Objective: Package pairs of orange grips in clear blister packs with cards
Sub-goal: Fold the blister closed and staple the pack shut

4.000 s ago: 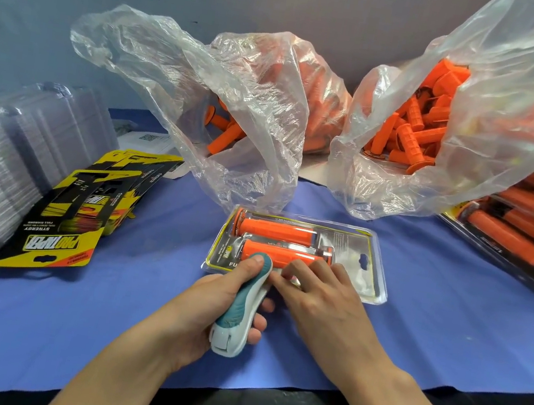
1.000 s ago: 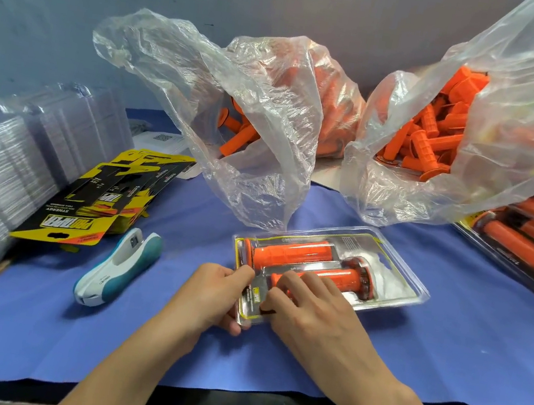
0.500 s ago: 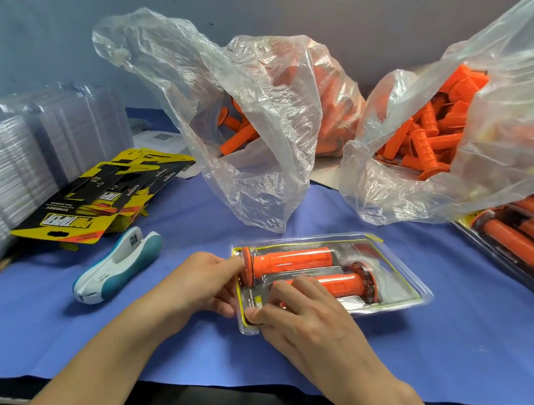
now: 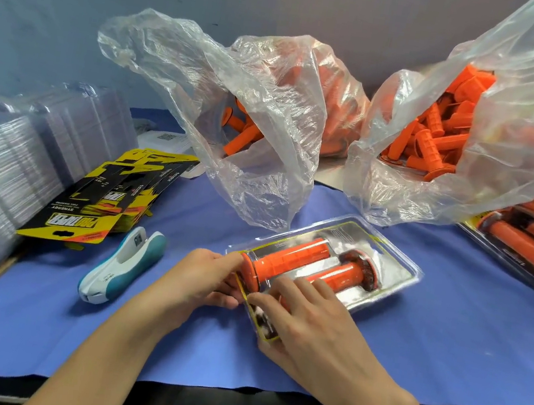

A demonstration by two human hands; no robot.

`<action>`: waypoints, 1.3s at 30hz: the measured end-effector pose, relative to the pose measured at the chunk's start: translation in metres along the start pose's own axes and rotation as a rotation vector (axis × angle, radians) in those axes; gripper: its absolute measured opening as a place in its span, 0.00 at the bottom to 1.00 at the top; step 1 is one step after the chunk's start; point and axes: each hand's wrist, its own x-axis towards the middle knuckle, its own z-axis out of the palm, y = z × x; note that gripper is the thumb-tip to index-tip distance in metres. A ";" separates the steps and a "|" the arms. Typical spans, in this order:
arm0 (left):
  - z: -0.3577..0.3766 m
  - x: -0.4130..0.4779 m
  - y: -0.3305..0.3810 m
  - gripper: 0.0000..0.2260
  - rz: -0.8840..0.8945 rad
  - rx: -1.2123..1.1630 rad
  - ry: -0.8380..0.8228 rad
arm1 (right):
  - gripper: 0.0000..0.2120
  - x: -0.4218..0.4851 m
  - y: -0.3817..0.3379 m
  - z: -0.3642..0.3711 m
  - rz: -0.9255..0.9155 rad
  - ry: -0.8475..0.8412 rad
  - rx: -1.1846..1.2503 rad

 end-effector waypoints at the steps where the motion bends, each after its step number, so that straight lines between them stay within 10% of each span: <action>1: 0.000 0.000 0.000 0.17 -0.001 0.014 0.020 | 0.09 0.000 -0.001 0.000 0.028 0.013 0.001; 12: 0.024 -0.018 -0.010 0.14 0.038 0.040 0.071 | 0.09 -0.016 0.006 -0.009 0.229 0.051 -0.162; 18: 0.005 -0.025 -0.021 0.07 0.924 0.825 0.330 | 0.14 -0.026 0.016 -0.009 0.192 0.102 -0.214; 23: 0.024 -0.015 -0.028 0.08 1.183 1.129 0.307 | 0.13 -0.031 0.023 -0.008 0.169 0.151 -0.234; 39: 0.037 -0.008 -0.033 0.05 1.279 1.117 0.434 | 0.04 -0.034 0.020 -0.001 0.281 0.140 -0.115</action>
